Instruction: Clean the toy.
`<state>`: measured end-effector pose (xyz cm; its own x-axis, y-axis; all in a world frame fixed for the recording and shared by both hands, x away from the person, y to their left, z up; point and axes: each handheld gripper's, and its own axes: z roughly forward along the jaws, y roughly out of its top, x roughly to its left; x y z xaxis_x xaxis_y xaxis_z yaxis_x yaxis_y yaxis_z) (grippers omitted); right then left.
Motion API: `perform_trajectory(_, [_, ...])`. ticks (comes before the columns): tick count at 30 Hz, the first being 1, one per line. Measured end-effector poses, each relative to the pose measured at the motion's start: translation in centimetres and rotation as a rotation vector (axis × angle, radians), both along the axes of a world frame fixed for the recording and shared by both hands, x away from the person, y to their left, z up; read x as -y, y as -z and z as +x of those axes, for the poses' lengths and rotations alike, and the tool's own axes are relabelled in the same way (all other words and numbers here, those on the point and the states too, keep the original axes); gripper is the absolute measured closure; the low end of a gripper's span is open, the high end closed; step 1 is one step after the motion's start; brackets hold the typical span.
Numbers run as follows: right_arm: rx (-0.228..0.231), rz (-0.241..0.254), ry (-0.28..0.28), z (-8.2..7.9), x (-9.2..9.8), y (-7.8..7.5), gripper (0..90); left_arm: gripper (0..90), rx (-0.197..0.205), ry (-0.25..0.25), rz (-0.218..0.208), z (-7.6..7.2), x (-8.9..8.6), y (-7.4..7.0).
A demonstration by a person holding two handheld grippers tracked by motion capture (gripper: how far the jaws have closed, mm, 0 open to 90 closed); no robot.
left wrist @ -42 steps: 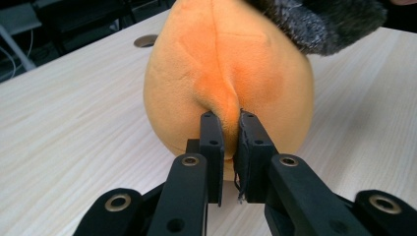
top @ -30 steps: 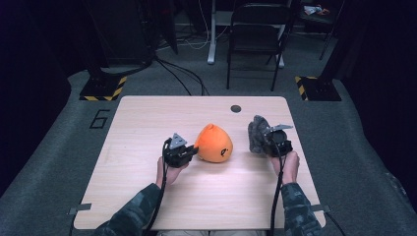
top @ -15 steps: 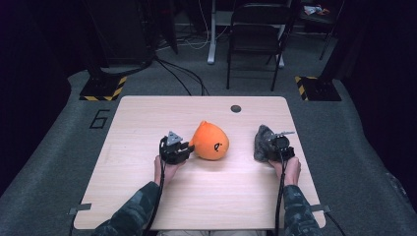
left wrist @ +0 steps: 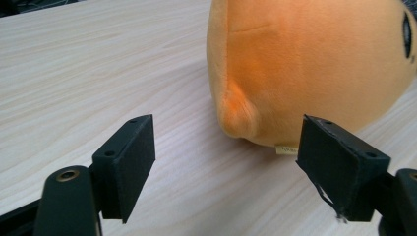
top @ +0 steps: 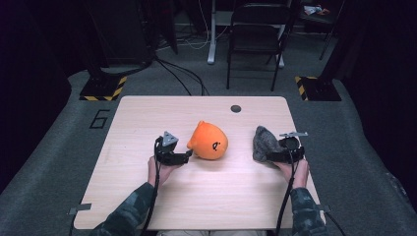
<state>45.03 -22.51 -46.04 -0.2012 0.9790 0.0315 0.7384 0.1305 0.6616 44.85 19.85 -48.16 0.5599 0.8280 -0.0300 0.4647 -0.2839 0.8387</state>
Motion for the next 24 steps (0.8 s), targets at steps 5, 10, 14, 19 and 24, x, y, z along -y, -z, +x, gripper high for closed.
perform_trajectory(5, [-0.013, -0.025, -0.014, -1.9, 1.3, -0.1, 0.0, 15.3, 0.011, -0.019, 0.008, -1.2, -1.9, -0.6])
perform_trajectory(10, [-0.018, -0.023, -0.014, -3.3, 2.5, 0.0, 0.0, 13.6, -0.007, -0.029, 0.042, -2.2, -3.8, -0.3])
perform_trajectory(14, [-0.041, -0.069, -0.017, -4.8, 3.7, 1.1, 0.0, 10.3, -0.026, -0.043, 0.085, -3.3, -6.0, 0.7])
perform_trajectory(19, [-0.07, -0.085, -0.016, -5.8, 4.5, 2.6, 0.0, 8.3, -0.062, -0.06, 0.112, -3.9, -7.3, 1.7])
perform_trajectory(24, [-0.099, -0.12, -0.035, -7.0, 4.5, 4.2, 0.0, 7.6, -0.085, -0.084, 0.154, -4.6, -8.9, 2.7])
